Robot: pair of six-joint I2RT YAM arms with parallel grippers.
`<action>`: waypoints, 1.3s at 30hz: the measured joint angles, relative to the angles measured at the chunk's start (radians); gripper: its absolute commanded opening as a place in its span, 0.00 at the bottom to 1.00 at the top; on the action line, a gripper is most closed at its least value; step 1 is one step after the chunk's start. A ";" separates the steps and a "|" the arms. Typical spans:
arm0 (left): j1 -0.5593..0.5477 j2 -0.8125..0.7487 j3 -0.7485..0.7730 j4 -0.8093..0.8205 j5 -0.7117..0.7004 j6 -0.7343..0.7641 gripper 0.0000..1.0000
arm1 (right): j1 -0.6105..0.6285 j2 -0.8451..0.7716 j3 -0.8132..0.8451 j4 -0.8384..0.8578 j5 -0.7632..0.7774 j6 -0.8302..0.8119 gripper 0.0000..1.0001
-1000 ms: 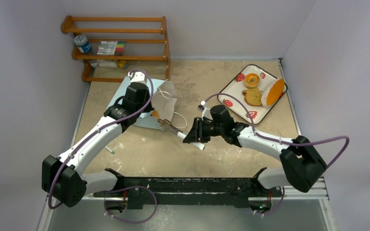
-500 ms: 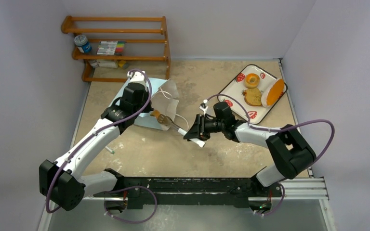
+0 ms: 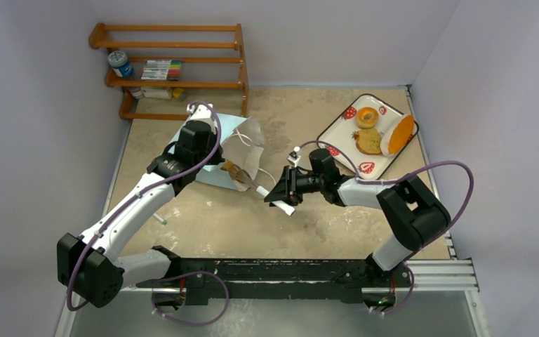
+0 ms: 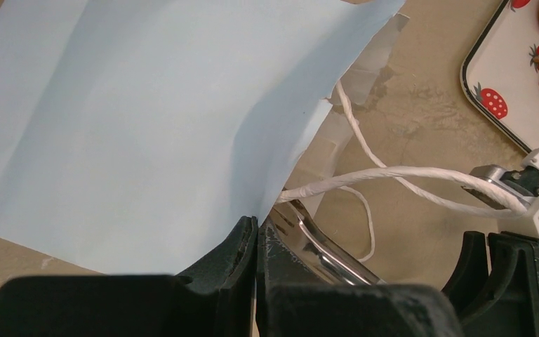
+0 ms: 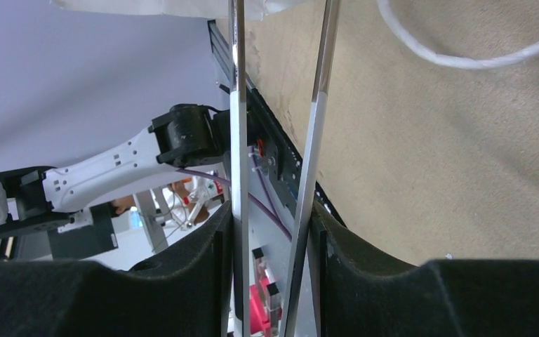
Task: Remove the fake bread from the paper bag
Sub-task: Take out the fake bread from the paper bag.
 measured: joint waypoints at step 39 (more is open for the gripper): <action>0.000 0.011 0.004 0.020 -0.106 -0.064 0.00 | 0.015 0.019 0.098 -0.006 0.044 0.047 0.00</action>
